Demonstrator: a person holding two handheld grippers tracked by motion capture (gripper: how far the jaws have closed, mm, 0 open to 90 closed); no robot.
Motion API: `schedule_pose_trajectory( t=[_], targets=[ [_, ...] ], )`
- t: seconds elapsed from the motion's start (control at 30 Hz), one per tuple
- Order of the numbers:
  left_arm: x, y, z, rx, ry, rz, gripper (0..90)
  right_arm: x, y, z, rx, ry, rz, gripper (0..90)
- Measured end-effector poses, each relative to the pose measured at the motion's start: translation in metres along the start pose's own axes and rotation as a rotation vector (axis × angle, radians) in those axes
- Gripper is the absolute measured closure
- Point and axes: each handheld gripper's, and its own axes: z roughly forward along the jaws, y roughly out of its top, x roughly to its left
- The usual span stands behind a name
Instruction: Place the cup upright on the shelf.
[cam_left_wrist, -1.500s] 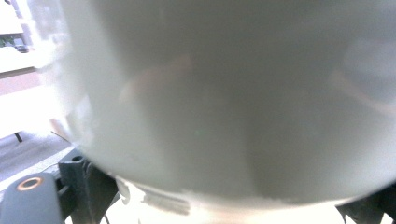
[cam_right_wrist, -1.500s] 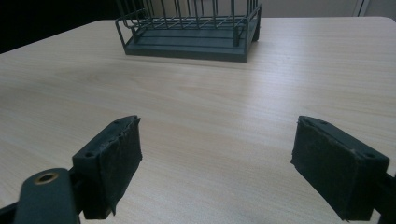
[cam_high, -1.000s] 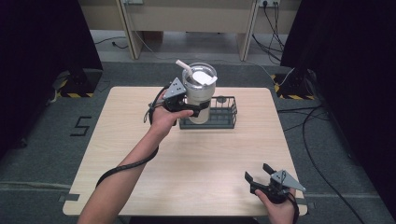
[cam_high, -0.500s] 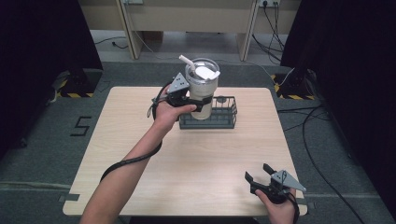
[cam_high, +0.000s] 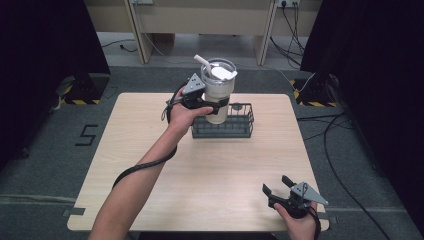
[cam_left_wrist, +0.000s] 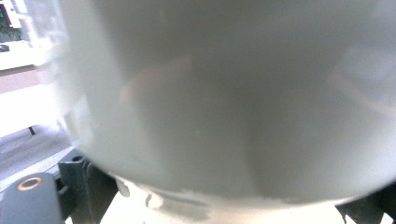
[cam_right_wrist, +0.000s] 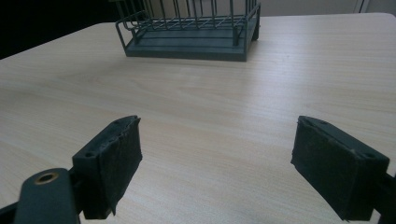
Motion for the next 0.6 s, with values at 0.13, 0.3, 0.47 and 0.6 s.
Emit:
schedule_pose_trajectory(
  t=[0.13,0.3,0.47,0.6],
  targets=[
    [0.003,0.001,0.004,0.005,0.009,0.000,10.2,0.000,0.000,0.000,0.000,0.000,-0.008,16.1],
    [0.006,0.001,0.010,0.009,0.017,-0.007,10.2,0.000,0.000,0.000,0.001,0.001,-0.007,16.1],
    [0.009,-0.001,0.016,0.017,0.025,-0.019,10.3,0.000,0.000,0.000,0.001,0.001,-0.006,16.1],
    [0.012,-0.004,0.021,0.023,0.031,-0.027,10.3,0.000,0.000,-0.001,0.000,0.003,-0.005,16.1]
  ],
)
